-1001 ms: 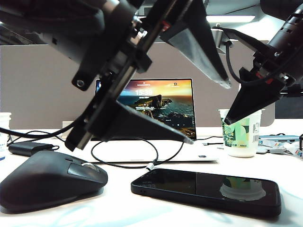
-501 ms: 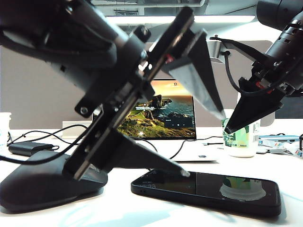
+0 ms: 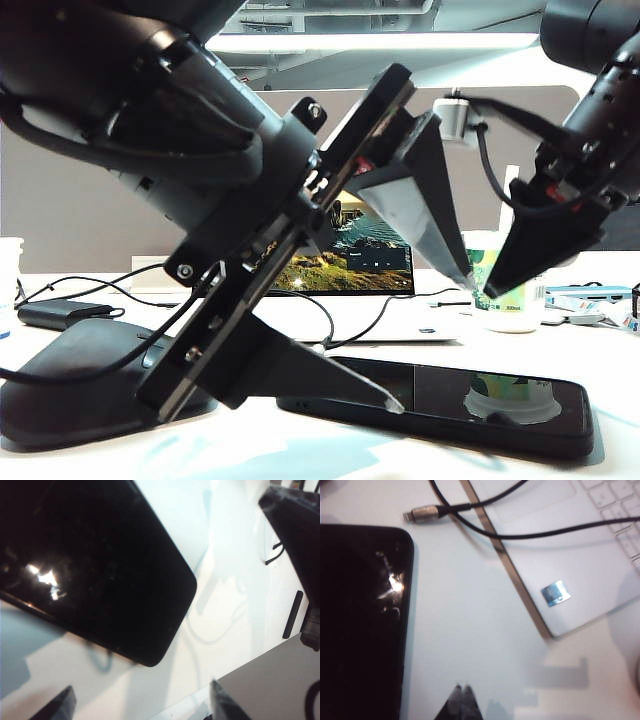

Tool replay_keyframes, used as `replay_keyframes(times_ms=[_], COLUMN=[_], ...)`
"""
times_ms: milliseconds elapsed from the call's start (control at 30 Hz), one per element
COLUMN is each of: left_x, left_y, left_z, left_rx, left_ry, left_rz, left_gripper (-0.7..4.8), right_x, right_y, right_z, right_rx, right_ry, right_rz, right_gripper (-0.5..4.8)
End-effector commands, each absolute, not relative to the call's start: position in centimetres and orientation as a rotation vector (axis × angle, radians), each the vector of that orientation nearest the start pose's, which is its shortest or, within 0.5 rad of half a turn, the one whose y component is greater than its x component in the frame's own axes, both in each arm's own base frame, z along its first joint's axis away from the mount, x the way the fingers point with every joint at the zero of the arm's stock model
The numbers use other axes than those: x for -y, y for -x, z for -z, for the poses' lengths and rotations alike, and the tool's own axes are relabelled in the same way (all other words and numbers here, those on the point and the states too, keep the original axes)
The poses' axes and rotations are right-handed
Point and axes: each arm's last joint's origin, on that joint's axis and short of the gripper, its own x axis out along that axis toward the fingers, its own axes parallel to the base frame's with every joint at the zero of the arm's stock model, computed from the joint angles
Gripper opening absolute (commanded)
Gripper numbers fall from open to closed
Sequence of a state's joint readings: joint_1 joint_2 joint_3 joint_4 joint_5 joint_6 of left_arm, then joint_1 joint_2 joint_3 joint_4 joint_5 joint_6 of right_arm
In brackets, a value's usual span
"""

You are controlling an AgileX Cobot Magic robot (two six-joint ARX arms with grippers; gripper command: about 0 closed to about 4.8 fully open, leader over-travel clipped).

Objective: Pick up the black phone, pick up the charger plug, insert the charger plug into the phone's charging port, and finally place the connected phone back on the desk.

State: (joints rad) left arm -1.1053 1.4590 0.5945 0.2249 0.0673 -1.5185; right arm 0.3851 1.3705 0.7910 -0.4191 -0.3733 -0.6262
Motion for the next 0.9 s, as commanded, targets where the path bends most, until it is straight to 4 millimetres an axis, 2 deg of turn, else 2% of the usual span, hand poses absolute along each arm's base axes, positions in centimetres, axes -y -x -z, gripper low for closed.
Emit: replay_keyframes(times_ms=[33,434,901], left_x=[24.6,24.5,24.5], left_y=[-12.1,-13.1,-13.3], left_z=[-15.8,-14.9,-14.8], left_rx=[-1.259,-1.233,-1.218], left_ry=[0.971,1.016,1.022], left_rz=[0.424,0.336,0.33], left_gripper=[3.5,3.5,3.5], right_x=[-10.7,-11.6,-12.1], right_y=[-23.5,-23.0,-23.5], right_z=[-19.3,-18.6,-17.3], right_rx=[-0.798,-0.847,-0.901], right_ry=[0.547,0.544,0.54], right_rz=[-1.001,-1.054,-1.035], right_gripper=[-0.01,-0.01,-0.01])
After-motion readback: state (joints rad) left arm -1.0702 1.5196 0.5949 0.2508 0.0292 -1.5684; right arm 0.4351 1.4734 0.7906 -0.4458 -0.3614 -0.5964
